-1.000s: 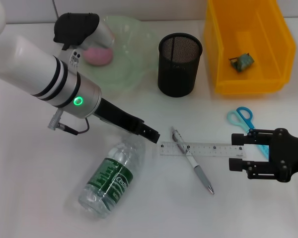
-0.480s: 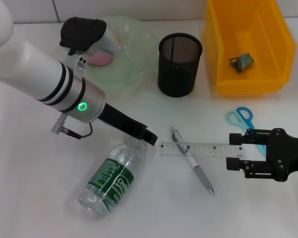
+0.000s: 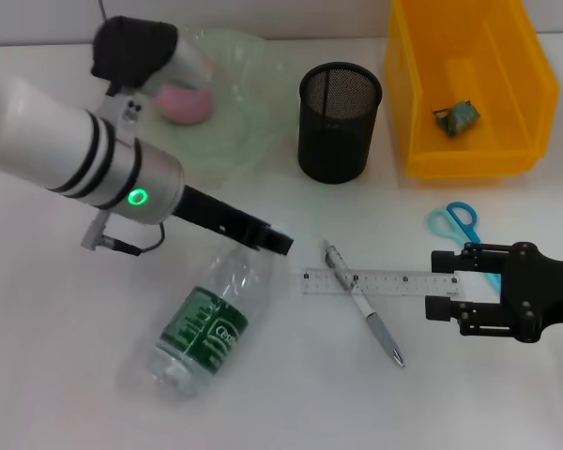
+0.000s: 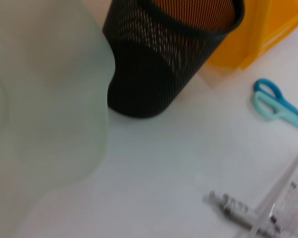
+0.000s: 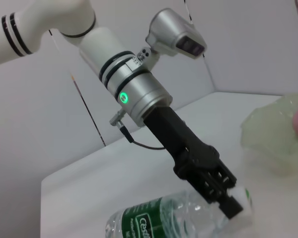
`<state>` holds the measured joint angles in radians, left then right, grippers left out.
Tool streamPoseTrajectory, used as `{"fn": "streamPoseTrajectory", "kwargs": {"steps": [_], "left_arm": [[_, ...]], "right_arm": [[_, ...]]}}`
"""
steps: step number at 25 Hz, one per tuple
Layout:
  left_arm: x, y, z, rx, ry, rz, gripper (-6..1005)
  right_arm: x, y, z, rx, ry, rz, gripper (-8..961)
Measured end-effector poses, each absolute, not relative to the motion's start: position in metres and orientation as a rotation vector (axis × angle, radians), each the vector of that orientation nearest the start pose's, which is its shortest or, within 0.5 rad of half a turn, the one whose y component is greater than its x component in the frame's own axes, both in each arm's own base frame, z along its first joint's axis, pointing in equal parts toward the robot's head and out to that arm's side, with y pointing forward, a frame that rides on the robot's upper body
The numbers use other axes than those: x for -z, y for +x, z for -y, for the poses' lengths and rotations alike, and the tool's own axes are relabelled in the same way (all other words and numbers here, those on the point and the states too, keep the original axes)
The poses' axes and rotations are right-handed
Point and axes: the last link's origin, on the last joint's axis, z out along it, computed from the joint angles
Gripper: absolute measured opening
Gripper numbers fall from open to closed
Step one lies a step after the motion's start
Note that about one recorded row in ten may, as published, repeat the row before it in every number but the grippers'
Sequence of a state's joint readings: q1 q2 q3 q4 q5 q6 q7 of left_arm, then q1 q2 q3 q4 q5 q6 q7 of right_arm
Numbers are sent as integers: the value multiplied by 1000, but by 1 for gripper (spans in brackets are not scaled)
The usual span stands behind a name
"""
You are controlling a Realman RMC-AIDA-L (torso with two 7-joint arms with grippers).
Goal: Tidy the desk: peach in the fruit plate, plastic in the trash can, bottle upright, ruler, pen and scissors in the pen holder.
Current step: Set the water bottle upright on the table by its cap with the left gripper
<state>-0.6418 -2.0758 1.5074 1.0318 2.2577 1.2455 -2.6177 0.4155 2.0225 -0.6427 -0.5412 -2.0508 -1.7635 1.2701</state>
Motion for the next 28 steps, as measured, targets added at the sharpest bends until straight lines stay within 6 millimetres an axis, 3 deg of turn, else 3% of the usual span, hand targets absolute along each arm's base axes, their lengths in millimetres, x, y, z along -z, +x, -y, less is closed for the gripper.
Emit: {"fn": "streamPoseTrajectory", "kwargs": {"steps": [4,6,11,22,23,28], "left_arm": [[59,-177,-358,-108,-2652,1194,444],[32,-178,-348,161,-2644,1160,444],[3,-194,-337,493,-2618,1094,445],[-12,-224,-328,776,-2531,1011,444],[-15,-233,-327,868,-2500,997,444],[-14,-248,-328,956,-2441,874,444]], "right_arm": [[-4,299,-266,-815,-2824,-710,697],[-2,298,-265,-824,-2824,-713,697],[2,295,-266,-835,-2818,-717,696],[10,291,-269,-881,-2771,-742,696],[11,291,-269,-890,-2764,-746,696],[13,289,-271,-951,-2723,-739,697]]}}
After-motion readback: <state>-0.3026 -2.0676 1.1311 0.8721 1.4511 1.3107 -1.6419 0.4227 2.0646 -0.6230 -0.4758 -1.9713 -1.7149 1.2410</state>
